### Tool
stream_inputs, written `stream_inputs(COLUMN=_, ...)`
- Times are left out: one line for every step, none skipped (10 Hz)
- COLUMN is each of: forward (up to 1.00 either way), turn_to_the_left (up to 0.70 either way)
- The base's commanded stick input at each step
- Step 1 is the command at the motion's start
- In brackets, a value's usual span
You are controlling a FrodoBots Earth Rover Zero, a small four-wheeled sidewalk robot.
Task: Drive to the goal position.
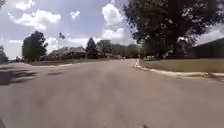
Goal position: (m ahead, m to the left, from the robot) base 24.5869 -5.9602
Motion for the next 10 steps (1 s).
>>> stream_inputs(forward=0.85, turn_to_the_left=0.00)
stream_inputs(forward=0.85, turn_to_the_left=0.00)
stream_inputs(forward=0.85, turn_to_the_left=0.00)
stream_inputs(forward=0.85, turn_to_the_left=0.00)
stream_inputs(forward=0.85, turn_to_the_left=0.00)
stream_inputs(forward=0.85, turn_to_the_left=0.00)
stream_inputs(forward=0.85, turn_to_the_left=0.00)
stream_inputs(forward=0.85, turn_to_the_left=0.00)
stream_inputs(forward=0.85, turn_to_the_left=0.00)
stream_inputs(forward=0.85, turn_to_the_left=0.00)
